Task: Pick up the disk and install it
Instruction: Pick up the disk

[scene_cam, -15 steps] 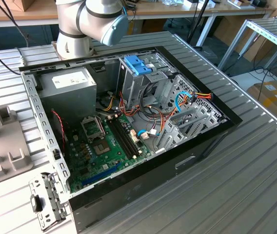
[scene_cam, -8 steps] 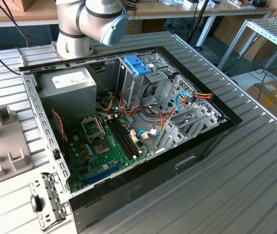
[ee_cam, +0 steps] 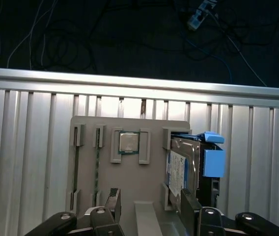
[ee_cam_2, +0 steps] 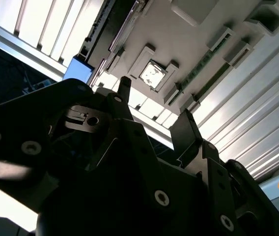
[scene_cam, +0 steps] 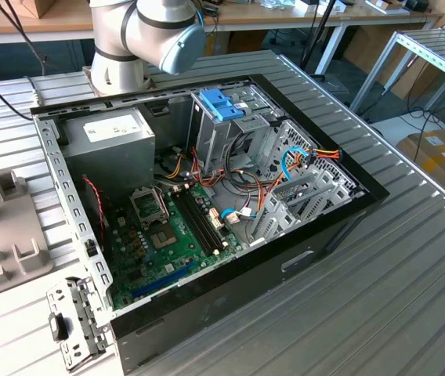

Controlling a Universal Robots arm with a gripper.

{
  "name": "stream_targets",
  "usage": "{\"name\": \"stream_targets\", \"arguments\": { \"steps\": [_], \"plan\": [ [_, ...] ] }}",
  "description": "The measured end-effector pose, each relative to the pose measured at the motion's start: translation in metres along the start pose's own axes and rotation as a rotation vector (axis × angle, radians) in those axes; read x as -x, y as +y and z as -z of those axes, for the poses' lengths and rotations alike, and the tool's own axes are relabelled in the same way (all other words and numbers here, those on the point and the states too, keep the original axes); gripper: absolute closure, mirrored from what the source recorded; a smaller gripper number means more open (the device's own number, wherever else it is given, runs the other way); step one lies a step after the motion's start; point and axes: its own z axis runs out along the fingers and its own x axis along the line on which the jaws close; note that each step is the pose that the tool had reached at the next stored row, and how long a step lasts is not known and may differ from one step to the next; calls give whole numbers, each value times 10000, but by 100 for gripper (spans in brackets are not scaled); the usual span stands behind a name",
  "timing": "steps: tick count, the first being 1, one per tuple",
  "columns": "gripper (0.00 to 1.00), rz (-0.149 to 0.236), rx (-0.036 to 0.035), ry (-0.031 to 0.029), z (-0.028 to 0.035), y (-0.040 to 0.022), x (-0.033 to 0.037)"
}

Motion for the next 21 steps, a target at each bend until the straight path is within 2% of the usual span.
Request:
{"name": "stream_targets", "arguments": {
  "steps": [21],
  "plan": [
    [40, 0, 1, 1, -40, -7, 97]
  ]
}}
